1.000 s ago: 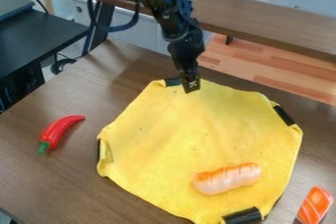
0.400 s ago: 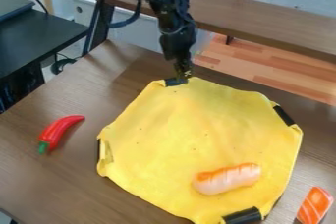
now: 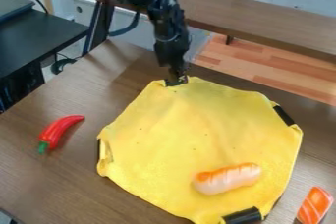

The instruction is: Fold the cloth from top left to bottom right

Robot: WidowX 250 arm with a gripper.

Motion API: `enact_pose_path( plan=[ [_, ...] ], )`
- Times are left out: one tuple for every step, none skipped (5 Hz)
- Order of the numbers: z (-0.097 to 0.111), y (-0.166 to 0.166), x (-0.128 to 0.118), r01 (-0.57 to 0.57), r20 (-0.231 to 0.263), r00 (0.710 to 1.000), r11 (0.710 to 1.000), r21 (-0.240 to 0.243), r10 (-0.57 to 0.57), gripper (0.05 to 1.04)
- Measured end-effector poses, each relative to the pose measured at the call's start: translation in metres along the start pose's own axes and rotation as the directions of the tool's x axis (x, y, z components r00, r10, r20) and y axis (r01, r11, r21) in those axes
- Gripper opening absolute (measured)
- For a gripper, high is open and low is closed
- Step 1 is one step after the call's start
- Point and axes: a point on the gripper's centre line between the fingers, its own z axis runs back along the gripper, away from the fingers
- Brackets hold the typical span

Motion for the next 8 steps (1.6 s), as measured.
enact_pose_path(
  plan=[
    [-0.014,0.001,-0.009,0.012,-0.037,0.999,1.0,0.008,-0.011,1.001],
    [-0.025,0.006,-0.011,0.016,-0.061,0.998,1.0,0.026,-0.014,1.001],
    [-0.031,0.01,-0.012,-0.002,-0.076,0.997,0.999,0.039,0.005,0.948],
    [-0.031,0.013,-0.013,-0.042,-0.08,0.996,0.997,0.064,0.047,0.697],
    [-0.034,0.008,-0.016,-0.061,-0.082,0.995,0.997,0.048,0.065,0.373],
    [-0.032,0.001,-0.017,-0.061,-0.065,0.996,0.998,0.034,0.063,0.153],
    [-0.021,-0.012,-0.021,-0.059,-0.035,0.998,0.998,-0.001,0.059,0.065],
    [0.012,-0.022,-0.011,-0.008,0.056,0.998,1.0,0.0,0.008,0.05]
  ],
)
